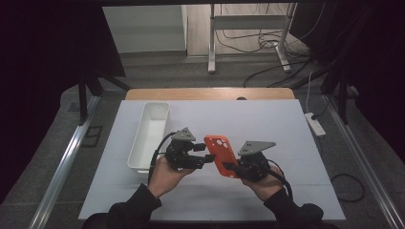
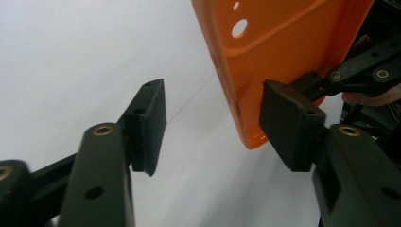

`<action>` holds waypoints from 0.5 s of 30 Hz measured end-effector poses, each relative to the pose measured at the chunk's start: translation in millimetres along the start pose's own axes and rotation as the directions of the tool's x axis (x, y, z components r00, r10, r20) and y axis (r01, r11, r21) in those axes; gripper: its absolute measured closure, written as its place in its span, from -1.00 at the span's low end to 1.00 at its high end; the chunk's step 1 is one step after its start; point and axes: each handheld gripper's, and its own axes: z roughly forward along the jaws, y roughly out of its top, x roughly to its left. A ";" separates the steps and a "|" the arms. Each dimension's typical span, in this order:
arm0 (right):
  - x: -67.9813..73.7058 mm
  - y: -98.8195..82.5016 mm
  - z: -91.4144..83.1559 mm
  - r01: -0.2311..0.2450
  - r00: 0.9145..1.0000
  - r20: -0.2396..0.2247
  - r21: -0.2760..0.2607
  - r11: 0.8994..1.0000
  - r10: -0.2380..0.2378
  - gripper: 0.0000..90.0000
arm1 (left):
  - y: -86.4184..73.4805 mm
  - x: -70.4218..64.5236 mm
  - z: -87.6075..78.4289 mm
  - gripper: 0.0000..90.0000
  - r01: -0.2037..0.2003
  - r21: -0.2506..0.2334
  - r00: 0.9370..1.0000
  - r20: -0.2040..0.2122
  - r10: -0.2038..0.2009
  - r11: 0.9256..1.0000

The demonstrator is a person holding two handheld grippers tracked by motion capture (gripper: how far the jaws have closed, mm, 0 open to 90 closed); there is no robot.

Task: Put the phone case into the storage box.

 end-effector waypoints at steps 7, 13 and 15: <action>0.1 0.0 1.1 0.004 1.000 0.010 0.002 1.000 -0.004 0.91 | -1.0 0.9 0.6 0.35 0.008 0.010 1.000 0.005 -0.008 1.000; 1.9 0.2 2.5 0.017 1.000 0.017 0.009 1.000 -0.017 0.91 | -1.4 3.5 -0.2 0.67 0.036 0.007 0.999 0.038 -0.036 0.999; 2.3 0.0 3.6 0.020 1.000 0.022 0.018 1.000 -0.021 0.91 | -0.9 3.0 -0.7 0.78 0.049 0.010 0.998 0.046 -0.049 0.999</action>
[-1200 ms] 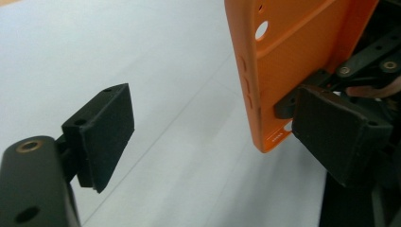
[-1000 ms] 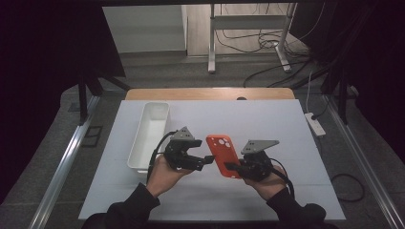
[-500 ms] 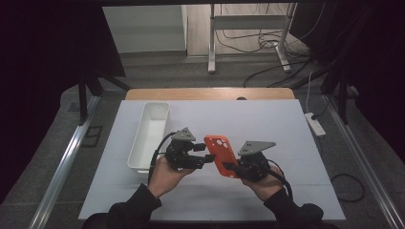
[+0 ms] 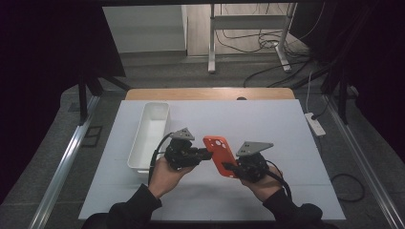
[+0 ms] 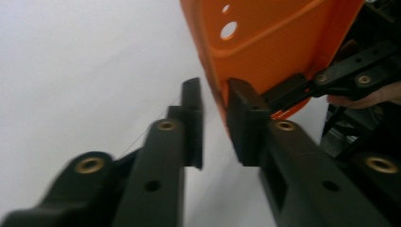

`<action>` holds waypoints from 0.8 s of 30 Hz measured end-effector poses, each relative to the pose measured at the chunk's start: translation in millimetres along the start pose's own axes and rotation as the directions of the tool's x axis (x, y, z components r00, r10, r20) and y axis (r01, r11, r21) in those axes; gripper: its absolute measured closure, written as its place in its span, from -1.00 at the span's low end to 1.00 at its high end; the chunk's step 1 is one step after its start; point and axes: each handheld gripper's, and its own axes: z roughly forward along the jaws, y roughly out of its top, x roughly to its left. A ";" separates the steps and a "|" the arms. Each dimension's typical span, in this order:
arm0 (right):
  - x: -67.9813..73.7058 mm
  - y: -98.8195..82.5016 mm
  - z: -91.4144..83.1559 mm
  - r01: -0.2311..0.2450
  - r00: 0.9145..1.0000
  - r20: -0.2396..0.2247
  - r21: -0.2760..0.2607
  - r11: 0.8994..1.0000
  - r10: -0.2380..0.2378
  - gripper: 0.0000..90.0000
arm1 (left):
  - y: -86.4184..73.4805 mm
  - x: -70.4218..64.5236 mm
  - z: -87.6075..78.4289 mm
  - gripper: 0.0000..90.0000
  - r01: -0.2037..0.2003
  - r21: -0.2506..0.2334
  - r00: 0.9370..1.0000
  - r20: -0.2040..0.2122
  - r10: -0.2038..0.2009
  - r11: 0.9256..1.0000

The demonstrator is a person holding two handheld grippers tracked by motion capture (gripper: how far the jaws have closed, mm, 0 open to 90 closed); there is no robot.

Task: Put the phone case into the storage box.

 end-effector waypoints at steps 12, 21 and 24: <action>0.5 -0.3 1.4 0.008 1.000 0.015 0.012 1.000 -0.008 0.90 | -2.2 5.2 -0.7 0.99 0.093 -0.008 0.995 0.032 -0.092 0.996; -0.3 -1.9 5.7 -0.005 1.000 0.014 0.021 1.000 0.005 0.83 | -2.7 3.9 -0.3 0.99 0.145 -0.028 0.989 0.041 -0.143 0.989; 0.1 -1.4 6.3 -0.013 1.000 0.014 0.014 1.000 0.013 0.73 | -2.7 1.6 1.3 0.99 0.152 -0.024 0.988 0.031 -0.152 0.988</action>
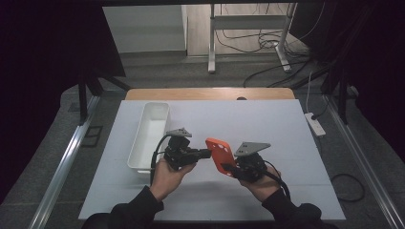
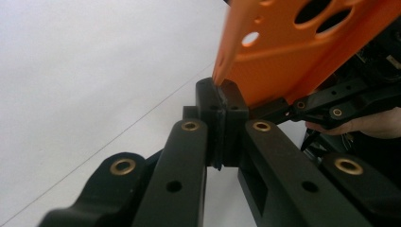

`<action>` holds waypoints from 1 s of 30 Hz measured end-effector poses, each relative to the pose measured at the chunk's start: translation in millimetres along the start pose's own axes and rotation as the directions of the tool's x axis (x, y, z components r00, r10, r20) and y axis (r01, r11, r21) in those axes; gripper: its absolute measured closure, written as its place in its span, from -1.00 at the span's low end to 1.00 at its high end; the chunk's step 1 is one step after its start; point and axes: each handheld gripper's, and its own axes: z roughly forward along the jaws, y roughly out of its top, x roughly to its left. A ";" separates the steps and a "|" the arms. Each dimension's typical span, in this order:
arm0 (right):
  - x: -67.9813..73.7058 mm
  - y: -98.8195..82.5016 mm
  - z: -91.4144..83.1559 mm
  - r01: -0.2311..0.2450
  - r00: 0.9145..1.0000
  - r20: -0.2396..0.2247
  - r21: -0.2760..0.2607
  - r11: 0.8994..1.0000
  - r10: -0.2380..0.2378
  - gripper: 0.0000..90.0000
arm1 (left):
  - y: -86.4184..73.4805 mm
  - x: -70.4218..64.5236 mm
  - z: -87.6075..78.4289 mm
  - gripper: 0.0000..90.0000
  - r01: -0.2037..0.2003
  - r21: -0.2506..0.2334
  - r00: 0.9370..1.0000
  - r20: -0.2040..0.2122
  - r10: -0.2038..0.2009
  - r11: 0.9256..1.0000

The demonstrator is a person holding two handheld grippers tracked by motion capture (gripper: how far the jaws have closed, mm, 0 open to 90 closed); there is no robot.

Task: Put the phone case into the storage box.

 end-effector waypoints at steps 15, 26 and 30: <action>1.9 1.2 4.1 -0.026 1.000 0.015 -0.005 1.000 0.026 -0.14 | -1.2 -1.9 2.9 0.99 0.009 0.004 0.999 -0.042 -0.009 1.000; -2.8 -0.5 1.7 -0.048 0.999 0.016 0.001 0.999 0.048 -0.46 | -1.2 3.9 -1.1 0.99 0.004 -0.007 0.996 -0.085 -0.005 1.000; -5.0 -2.3 -1.0 -0.053 0.999 0.014 0.007 0.999 0.053 -0.48 | -0.8 6.4 -3.8 0.99 0.003 -0.012 0.996 -0.094 -0.004 1.000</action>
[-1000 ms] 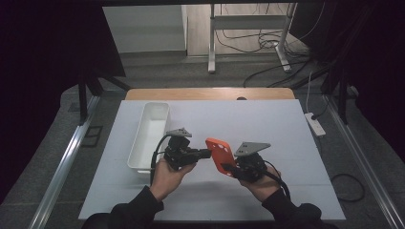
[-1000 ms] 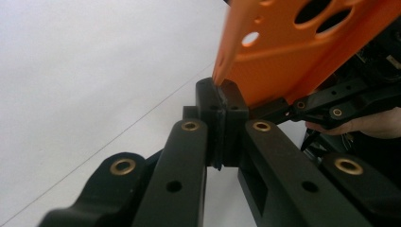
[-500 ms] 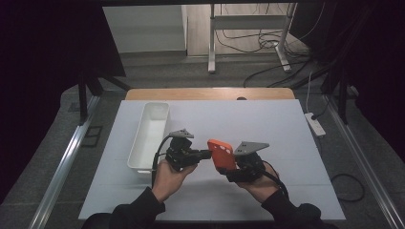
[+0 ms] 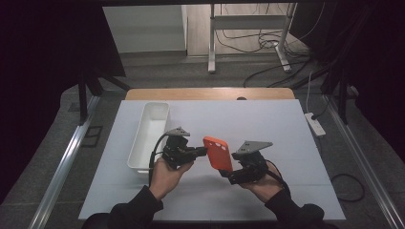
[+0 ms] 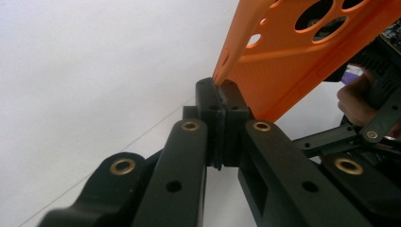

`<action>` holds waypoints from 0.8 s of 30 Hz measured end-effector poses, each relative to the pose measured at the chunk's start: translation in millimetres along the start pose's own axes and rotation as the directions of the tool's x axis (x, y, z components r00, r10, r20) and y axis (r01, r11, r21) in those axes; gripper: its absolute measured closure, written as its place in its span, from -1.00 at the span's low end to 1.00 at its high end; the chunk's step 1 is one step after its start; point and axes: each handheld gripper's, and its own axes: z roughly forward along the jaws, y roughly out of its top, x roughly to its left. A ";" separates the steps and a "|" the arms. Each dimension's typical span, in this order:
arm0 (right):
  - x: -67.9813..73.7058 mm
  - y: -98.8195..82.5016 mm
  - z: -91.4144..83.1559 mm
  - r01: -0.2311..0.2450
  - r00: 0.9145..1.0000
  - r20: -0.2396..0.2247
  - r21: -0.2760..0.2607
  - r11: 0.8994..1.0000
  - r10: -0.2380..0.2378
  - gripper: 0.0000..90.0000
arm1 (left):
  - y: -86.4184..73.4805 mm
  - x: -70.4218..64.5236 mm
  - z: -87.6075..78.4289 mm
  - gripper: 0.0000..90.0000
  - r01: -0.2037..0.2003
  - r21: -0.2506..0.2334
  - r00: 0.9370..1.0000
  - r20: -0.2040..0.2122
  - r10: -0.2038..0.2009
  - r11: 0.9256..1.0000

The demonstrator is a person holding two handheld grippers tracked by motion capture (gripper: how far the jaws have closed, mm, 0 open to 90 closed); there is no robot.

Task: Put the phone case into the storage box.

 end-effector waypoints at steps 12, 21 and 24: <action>-7.9 -5.1 -10.8 -0.016 1.000 0.016 0.003 1.000 0.016 -0.51 | 2.1 9.5 -9.5 0.99 0.004 -0.014 0.999 -0.031 -0.005 1.000; -13.6 -10.4 -21.5 -0.036 0.999 0.032 0.003 0.999 0.036 -0.59 | 4.7 20.5 -18.8 0.99 0.015 -0.026 0.998 -0.056 -0.017 1.000; -13.9 -11.9 -24.7 -0.036 0.999 0.032 0.002 0.999 0.035 -0.62 | 5.8 23.9 -21.6 0.99 0.015 -0.022 0.998 -0.067 -0.016 1.000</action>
